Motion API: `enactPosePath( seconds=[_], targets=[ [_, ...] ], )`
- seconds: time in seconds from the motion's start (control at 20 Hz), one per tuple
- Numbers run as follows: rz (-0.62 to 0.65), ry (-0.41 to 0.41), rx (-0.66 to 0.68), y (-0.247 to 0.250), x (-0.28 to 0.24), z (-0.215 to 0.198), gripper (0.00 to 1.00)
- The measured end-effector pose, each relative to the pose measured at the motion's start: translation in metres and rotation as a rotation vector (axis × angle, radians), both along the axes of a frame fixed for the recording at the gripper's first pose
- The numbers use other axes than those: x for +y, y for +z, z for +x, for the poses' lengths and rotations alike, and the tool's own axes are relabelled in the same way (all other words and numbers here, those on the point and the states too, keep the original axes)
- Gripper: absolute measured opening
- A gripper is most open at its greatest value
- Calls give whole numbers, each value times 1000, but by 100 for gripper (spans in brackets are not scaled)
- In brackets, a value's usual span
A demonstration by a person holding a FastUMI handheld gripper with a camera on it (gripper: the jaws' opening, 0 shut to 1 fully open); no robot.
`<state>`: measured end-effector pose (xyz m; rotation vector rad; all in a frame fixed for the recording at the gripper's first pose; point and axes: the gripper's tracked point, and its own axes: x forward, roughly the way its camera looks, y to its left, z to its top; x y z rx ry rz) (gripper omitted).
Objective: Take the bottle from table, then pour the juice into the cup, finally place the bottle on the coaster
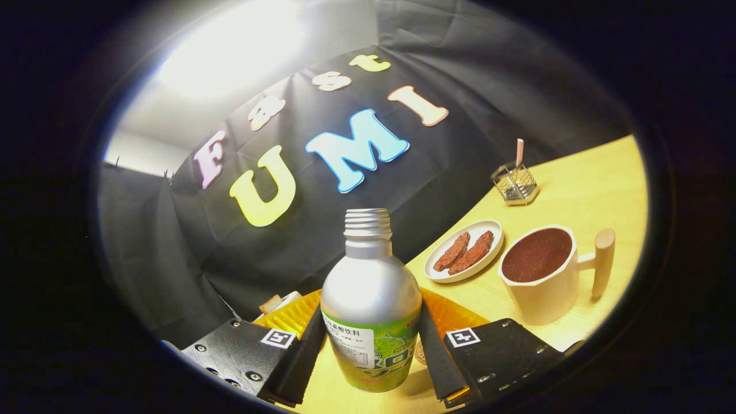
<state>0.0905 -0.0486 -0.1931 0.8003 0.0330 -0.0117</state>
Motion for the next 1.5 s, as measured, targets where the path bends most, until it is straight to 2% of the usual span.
enactPosePath(
  seconds=[0.2, 0.55, 0.95, 1.15, 1.5],
  targets=[
    [153, -11, 14, -12, -10, -3, 79],
    [421, -22, -43, -4, -20, 0, 79],
    [598, -16, -64, -3, -17, 2, 79],
    [709, -14, -120, 3, -18, -3, 78],
    [822, -29, -142, 8, -19, 2, 78]
  ],
)
